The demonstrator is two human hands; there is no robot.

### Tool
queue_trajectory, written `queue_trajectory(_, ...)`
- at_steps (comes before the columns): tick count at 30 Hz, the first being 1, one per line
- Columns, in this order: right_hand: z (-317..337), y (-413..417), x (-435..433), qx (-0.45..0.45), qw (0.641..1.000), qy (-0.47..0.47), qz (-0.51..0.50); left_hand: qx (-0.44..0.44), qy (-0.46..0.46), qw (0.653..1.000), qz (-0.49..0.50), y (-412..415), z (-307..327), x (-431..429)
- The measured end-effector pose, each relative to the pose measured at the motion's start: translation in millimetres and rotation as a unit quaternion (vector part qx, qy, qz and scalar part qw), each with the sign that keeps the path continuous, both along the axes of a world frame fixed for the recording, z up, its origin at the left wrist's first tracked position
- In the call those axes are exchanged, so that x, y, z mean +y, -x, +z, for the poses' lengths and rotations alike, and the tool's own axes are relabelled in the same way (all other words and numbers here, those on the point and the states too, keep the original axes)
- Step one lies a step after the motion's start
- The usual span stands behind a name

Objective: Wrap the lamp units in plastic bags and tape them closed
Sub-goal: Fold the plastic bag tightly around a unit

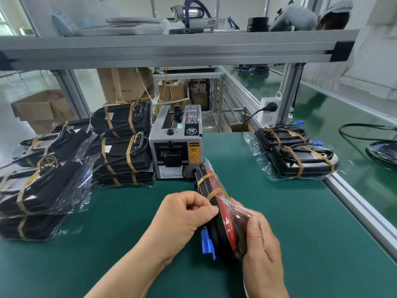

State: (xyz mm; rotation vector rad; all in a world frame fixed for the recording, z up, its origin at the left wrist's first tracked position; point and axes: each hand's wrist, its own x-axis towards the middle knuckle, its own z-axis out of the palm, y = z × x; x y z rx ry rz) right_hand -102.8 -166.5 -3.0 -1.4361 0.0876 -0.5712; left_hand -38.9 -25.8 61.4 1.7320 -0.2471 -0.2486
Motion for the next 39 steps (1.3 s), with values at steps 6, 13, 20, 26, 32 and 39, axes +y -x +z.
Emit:
queue_trajectory(6, 2.0, 0.4, 1.2, -0.001, 1.0, 0.002, 0.008, 0.017, 0.061, 0.995, 0.075, 3.6, -8.1, -11.1)
queue_trajectory(13, -5.2, -3.3, -2.8, 0.026, 0.999, -0.017, -0.018, 0.036, 0.129, 0.982, 0.13, 12.1, -14.3, -28.8)
queue_trajectory(20, -11.1, -4.2, -6.2, 0.041, 0.997, -0.071, -0.004, 0.045, 0.137, 0.983, 0.111, 21.3, -24.0, -27.7)
queue_trajectory(26, 20.3, 5.3, -24.3, 0.054, 0.976, -0.041, 0.206, 0.068, 0.175, 0.977, 0.099, 18.7, -21.7, -17.6)
queue_trajectory(32, 87.0, -39.6, -46.9, 0.247, 0.923, 0.248, 0.159, 0.043, 0.137, 0.987, 0.074, 19.9, -19.2, -21.4)
queue_trajectory(39, 85.9, -81.8, -23.4, 0.283, 0.892, 0.296, 0.192, 0.056, 0.104, 0.988, 0.103, -12.8, -5.7, -10.5)
